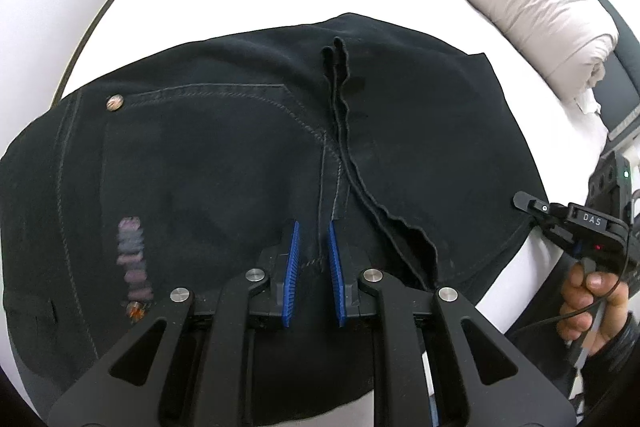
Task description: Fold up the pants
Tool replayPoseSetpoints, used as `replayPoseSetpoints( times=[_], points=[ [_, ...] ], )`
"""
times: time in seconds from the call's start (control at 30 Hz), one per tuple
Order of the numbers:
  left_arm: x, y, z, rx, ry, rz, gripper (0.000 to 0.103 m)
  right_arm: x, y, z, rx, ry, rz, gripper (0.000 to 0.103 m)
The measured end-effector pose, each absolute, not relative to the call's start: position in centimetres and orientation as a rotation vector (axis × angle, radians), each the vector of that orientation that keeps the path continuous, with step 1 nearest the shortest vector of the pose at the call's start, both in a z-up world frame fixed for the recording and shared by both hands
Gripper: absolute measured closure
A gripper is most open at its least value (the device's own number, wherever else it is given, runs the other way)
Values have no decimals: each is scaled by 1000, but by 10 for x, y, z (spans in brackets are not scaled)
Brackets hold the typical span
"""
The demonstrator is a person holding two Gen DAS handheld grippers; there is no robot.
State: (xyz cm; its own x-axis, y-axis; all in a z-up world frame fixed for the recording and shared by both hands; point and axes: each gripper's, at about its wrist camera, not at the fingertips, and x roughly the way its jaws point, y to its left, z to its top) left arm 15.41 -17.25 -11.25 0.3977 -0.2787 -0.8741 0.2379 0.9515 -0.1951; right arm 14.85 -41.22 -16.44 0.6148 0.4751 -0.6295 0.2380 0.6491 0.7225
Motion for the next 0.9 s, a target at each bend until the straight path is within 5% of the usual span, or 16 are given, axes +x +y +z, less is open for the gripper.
replayPoseSetpoints(
  times=[0.1, 0.17, 0.23, 0.27, 0.37, 0.4, 0.43, 0.5, 0.83, 0.9],
  points=[
    [146, -167, -107, -51, 1108, -326, 89, 134, -397, -153, 819, 862, 100, 100],
    [138, -159, -105, -83, 1106, -328, 89, 125, -386, -143, 784, 813, 108, 71],
    [130, -148, -104, -124, 1105, -332, 89, 114, -369, -128, 727, 764, 118, 30],
    [124, -141, -103, -158, 1105, -337, 89, 110, -360, -121, 686, 756, 117, 25],
    [109, -119, -99, -260, 1098, -345, 78, 104, -341, -105, 665, 727, 203, 25],
    [104, -111, -96, -302, 1088, -345, 65, 104, -338, -100, 678, 718, 229, 25],
    [100, -102, -93, -342, 1073, -343, 39, 108, -336, -95, 692, 706, 262, 25],
    [86, -75, -84, -453, 1031, -320, 25, 122, -335, -89, 720, 691, 309, 25],
    [50, 14, -116, -892, 1066, -167, 24, 260, -335, -140, 1020, 810, 389, 26],
    [48, 19, -119, -936, 1065, -154, 24, 267, -337, -158, 1053, 848, 331, 40]
  ],
)
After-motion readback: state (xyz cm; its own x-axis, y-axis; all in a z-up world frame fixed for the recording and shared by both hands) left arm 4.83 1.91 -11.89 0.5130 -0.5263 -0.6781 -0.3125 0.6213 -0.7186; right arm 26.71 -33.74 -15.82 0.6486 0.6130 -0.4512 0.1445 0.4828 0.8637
